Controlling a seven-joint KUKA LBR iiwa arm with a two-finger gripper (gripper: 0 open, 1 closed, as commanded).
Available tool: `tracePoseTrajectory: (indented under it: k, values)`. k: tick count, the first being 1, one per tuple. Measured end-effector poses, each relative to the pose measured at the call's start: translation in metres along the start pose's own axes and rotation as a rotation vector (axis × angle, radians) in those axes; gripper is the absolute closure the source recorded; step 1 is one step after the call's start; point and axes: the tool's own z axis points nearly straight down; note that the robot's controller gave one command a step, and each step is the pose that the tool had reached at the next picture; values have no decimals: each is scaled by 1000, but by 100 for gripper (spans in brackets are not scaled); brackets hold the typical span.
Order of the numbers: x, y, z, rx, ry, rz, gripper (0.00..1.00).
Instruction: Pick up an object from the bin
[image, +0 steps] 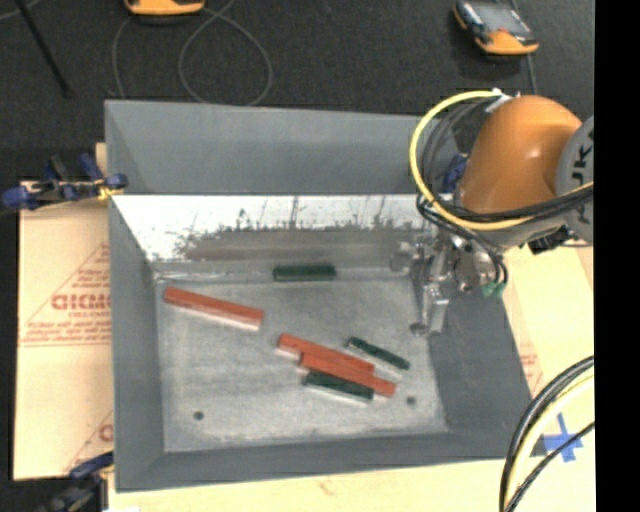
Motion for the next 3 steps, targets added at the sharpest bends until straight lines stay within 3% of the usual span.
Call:
tracePoseTrajectory:
  k: [1, 2, 3]
  values:
    - [38, 32, 101, -4, 10, 6, 0]
    - [84, 62, 126, -2, 4, -133, 0]
    - [82, 61, 124, 0, -1, -134, 100]
